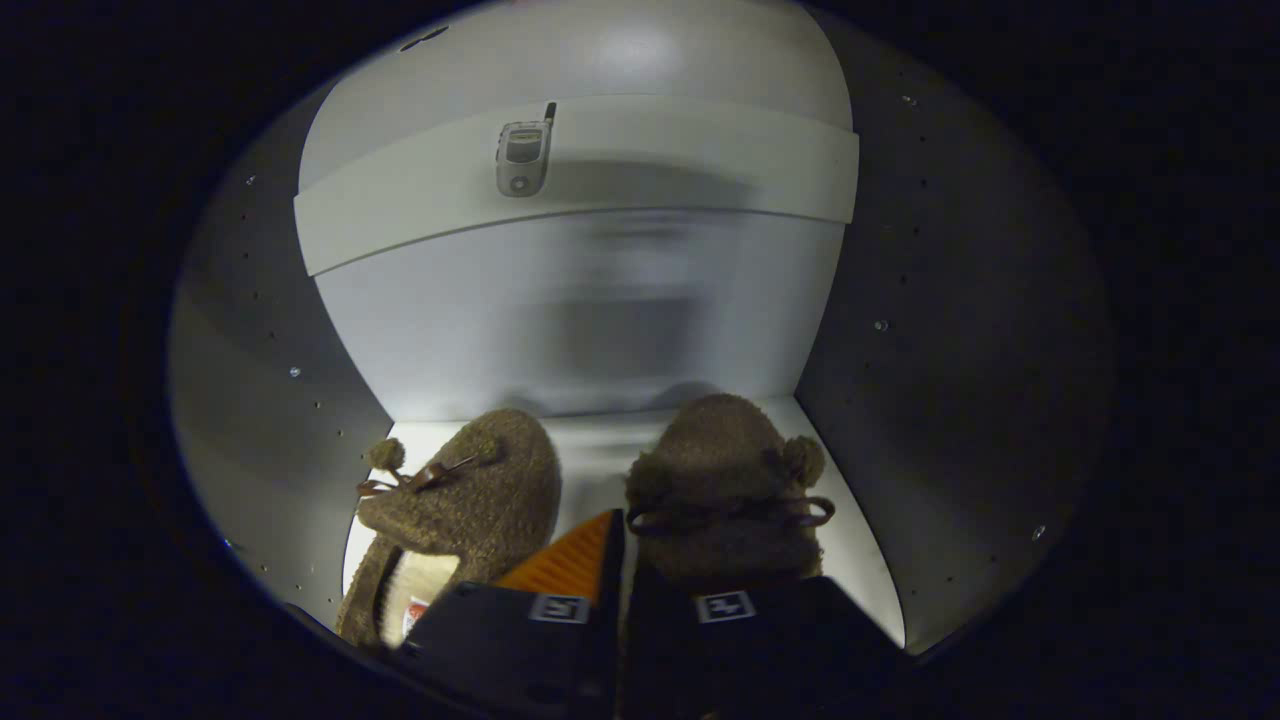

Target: Open the shoe cabinet door, grab the shoes and put them into the shoe cabinet, then close the shoe cabinet door.

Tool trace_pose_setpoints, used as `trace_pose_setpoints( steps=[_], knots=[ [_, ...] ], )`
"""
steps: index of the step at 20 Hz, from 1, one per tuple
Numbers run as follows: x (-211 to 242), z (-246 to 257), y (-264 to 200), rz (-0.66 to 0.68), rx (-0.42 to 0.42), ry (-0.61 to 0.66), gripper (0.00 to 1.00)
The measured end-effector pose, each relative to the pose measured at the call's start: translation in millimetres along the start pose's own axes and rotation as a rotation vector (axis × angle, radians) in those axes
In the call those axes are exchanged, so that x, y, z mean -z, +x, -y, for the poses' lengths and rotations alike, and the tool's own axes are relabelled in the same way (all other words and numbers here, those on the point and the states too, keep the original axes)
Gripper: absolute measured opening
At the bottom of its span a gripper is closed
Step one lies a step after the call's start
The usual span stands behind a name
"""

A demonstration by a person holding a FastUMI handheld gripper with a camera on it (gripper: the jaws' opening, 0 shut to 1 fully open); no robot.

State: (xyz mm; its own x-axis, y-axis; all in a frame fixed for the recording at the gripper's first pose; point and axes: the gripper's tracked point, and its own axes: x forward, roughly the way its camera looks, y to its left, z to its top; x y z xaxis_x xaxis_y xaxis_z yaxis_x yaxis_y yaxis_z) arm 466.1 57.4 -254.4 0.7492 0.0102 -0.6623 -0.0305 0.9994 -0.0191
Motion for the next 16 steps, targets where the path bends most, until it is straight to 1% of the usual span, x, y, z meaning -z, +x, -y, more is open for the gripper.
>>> trace_pose_setpoints(
  steps=[4,6,7,8,9,10,12,14,16],
  knots=[
    [2,1,-31,0.032,0.013,0.004,0.73],
    [0,0,-59,0.076,0.01,0.025,0.78],
    [-1,-1,-75,0.102,0.004,0.029,0.79],
    [-3,-3,-93,0.133,-0.006,0.025,0.83],
    [-6,-6,-113,0.169,-0.013,0.017,0.88],
    [-7,-10,-135,0.208,-0.034,0.006,0.96],
    [-5,-17,-180,0.292,-0.057,-0.015,0.99],
    [3,-21,-228,0.354,-0.082,-0.026,0.99],
    [15,-24,-276,0.404,-0.124,-0.024,0.99]
  ],
)
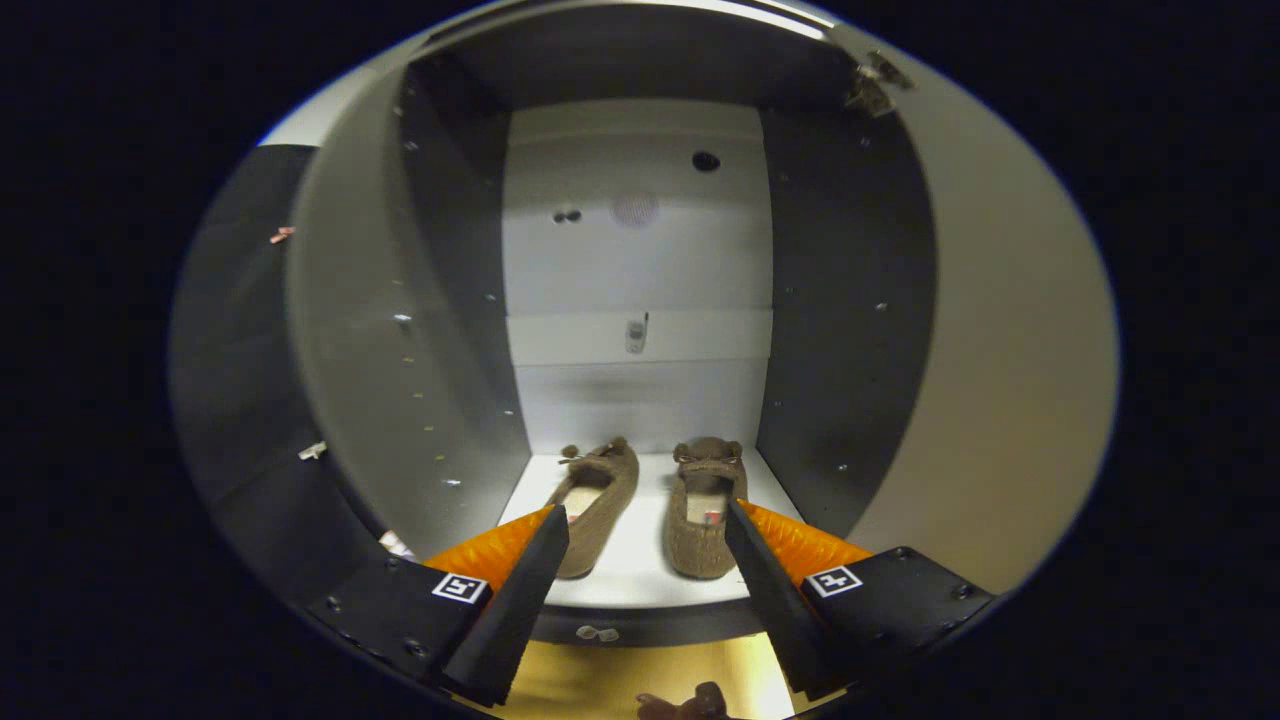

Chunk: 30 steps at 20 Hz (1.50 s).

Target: Open the shoe cabinet door, grab the shoes and put them into the shoe cabinet, then close the shoe cabinet door.

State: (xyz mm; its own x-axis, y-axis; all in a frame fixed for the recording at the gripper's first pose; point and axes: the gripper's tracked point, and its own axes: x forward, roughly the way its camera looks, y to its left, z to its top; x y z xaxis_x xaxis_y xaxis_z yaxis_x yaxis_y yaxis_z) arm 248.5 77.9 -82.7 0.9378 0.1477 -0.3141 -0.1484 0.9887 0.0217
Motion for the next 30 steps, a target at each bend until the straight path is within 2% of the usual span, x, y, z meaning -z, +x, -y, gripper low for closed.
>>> trace_pose_setpoints(
  steps=[6,11,15,19,24,26,30],
  knots=[
    [2,3,-148,0.062,-0.077,0.034,0.99],
    [17,19,-250,0.083,-0.135,0.044,0.99],
    [23,64,-305,0.12,-0.109,0.035,0.99],
    [28,142,-349,0.152,0.009,0.035,0.99],
    [21,232,-365,0.209,0.161,0.081,0.98],
    [18,252,-356,0.204,0.168,0.082,0.98],
    [11,266,-326,0.2,0.118,0.08,0.98]
  ],
)
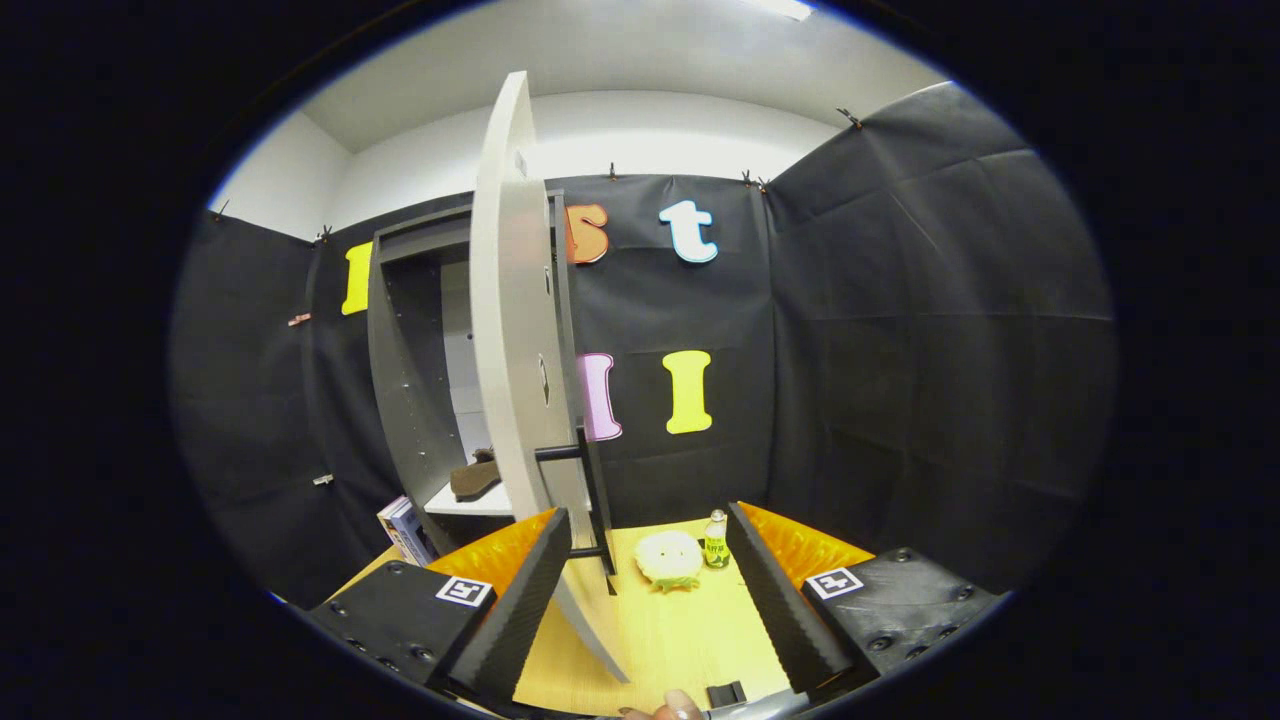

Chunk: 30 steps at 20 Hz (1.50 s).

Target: Open the shoe cabinet door, grab the shoes and put them into the shoe cabinet, then close the shoe cabinet door.

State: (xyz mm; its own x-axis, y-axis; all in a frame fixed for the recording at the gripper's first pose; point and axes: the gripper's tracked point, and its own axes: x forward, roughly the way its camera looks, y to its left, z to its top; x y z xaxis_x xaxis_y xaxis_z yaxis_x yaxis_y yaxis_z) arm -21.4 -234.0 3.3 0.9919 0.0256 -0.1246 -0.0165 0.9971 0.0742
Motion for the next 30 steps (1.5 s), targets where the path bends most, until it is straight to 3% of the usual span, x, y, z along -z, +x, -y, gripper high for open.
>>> trace_pose_setpoints(
  steps=[8,14,24,30],
  knots=[
    [12,-27,31,-0.039,-0.082,-0.01,0.98],
    [25,-105,35,-0.061,-0.191,-0.03,0.98],
    [46,-219,70,-0.079,-0.223,0.031,0.98],
    [55,-295,96,-0.07,-0.288,0.033,0.98]
  ],
)
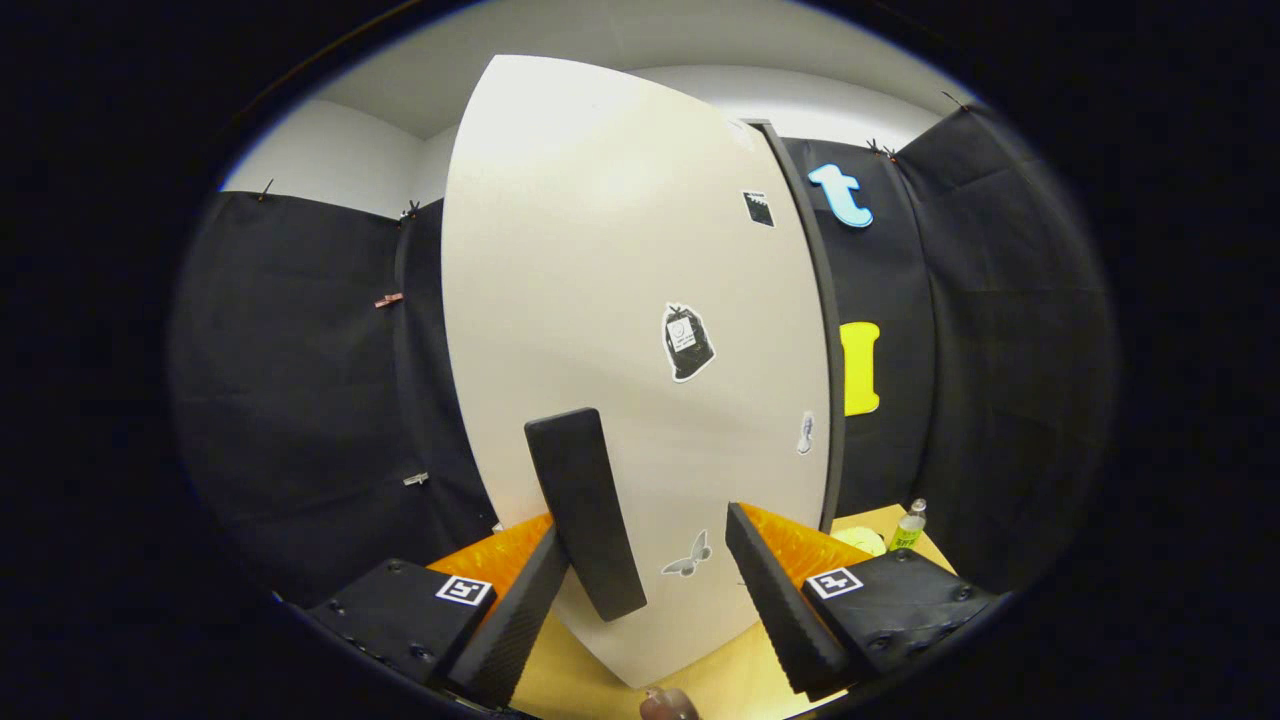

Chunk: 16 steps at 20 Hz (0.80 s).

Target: Open the shoe cabinet door, grab the shoes and put them into the shoe cabinet, then close the shoe cabinet door.

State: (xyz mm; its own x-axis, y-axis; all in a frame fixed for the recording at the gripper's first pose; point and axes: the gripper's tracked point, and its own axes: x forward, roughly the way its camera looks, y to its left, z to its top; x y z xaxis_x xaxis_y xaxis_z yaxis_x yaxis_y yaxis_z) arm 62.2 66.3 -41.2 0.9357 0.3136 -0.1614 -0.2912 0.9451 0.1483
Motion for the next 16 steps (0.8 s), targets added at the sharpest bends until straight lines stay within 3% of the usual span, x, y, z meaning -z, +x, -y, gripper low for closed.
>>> trace_pose_setpoints(
  steps=[8,16],
  knots=[
    [3,-46,21,-0.008,-0.04,-0.032,0.98],
    [3,-36,19,-0.007,-0.014,-0.038,0.98]
  ],
)
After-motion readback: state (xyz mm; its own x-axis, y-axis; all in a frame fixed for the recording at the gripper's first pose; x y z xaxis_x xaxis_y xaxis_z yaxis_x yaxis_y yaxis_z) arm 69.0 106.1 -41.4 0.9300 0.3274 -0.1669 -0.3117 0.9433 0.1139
